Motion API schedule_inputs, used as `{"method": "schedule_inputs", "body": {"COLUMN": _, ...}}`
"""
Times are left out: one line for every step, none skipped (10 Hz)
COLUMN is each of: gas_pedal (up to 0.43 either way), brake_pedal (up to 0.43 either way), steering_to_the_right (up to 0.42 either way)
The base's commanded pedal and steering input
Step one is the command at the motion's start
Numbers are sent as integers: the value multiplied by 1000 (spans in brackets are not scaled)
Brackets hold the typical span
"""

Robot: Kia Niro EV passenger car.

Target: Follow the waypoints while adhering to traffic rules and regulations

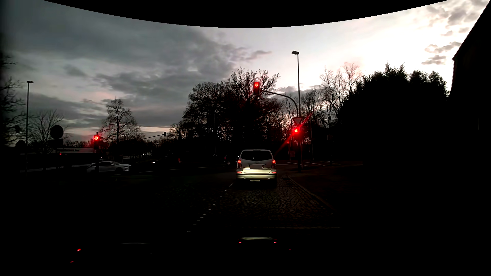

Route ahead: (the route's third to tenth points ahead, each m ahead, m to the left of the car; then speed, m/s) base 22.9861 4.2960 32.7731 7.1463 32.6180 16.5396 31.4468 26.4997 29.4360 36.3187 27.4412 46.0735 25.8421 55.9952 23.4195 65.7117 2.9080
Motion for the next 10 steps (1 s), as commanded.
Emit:
{"method": "schedule_inputs", "body": {"gas_pedal": 0, "brake_pedal": 116, "steering_to_the_right": 8}}
{"method": "schedule_inputs", "body": {"gas_pedal": 0, "brake_pedal": 116, "steering_to_the_right": 6}}
{"method": "schedule_inputs", "body": {"gas_pedal": 0, "brake_pedal": 116, "steering_to_the_right": 4}}
{"method": "schedule_inputs", "body": {"gas_pedal": 0, "brake_pedal": 116, "steering_to_the_right": 2}}
{"method": "schedule_inputs", "body": {"gas_pedal": 0, "brake_pedal": 122, "steering_to_the_right": 1}}
{"method": "schedule_inputs", "body": {"gas_pedal": 0, "brake_pedal": 128, "steering_to_the_right": 1}}
{"method": "schedule_inputs", "body": {"gas_pedal": 0, "brake_pedal": 134, "steering_to_the_right": -1}}
{"method": "schedule_inputs", "body": {"gas_pedal": 0, "brake_pedal": 140, "steering_to_the_right": -3}}
{"method": "schedule_inputs", "body": {"gas_pedal": 0, "brake_pedal": 140, "steering_to_the_right": -6}}
{"method": "schedule_inputs", "body": {"gas_pedal": 0, "brake_pedal": 146, "steering_to_the_right": -6}}
